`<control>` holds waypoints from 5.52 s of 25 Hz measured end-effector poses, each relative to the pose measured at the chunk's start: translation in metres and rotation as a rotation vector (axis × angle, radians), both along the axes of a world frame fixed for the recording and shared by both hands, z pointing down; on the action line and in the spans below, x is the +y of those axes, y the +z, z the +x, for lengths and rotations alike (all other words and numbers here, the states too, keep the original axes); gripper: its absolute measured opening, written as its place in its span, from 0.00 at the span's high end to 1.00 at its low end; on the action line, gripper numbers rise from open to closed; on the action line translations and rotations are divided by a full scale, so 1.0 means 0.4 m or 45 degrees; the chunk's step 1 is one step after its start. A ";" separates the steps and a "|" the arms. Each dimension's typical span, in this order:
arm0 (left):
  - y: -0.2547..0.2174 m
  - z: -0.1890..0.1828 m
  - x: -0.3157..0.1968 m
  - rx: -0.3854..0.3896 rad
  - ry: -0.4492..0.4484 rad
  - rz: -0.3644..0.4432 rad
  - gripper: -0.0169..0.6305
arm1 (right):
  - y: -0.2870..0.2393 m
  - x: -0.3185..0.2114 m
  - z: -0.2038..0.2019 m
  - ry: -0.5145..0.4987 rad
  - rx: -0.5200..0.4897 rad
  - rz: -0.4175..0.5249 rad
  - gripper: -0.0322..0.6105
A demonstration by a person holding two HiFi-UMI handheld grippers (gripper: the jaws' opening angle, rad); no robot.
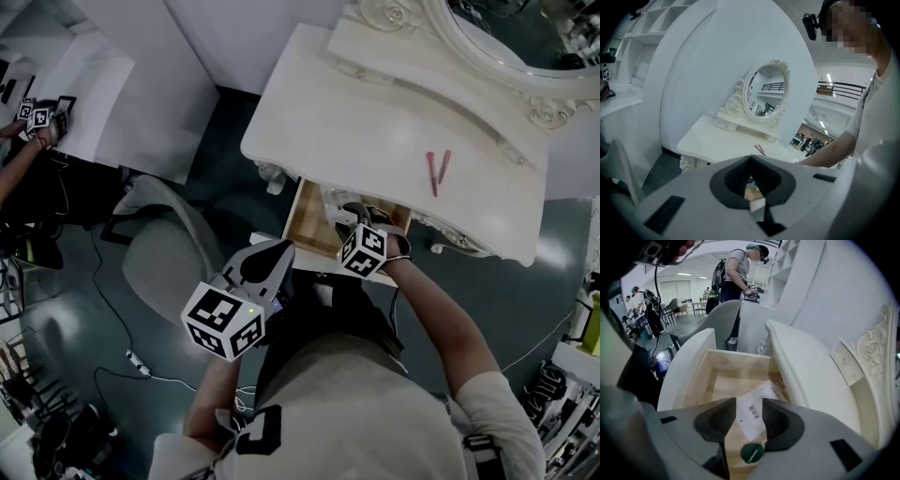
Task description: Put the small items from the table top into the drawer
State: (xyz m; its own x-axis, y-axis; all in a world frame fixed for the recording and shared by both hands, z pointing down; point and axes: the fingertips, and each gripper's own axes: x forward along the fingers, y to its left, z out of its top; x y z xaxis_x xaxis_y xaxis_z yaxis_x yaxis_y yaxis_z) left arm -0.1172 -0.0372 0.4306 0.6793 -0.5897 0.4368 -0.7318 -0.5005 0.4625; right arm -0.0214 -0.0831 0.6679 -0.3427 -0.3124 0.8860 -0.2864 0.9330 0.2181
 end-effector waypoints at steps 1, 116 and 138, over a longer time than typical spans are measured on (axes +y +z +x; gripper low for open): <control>-0.003 0.001 0.002 0.002 0.008 0.005 0.89 | -0.013 -0.004 -0.001 0.019 -0.016 0.017 0.69; -0.083 0.283 0.066 -0.016 0.154 0.092 0.89 | -0.183 -0.174 0.596 1.152 -0.459 -0.086 0.88; -0.107 0.213 0.089 0.013 0.121 0.142 0.89 | -0.263 -0.141 0.472 1.006 -0.480 -0.061 0.88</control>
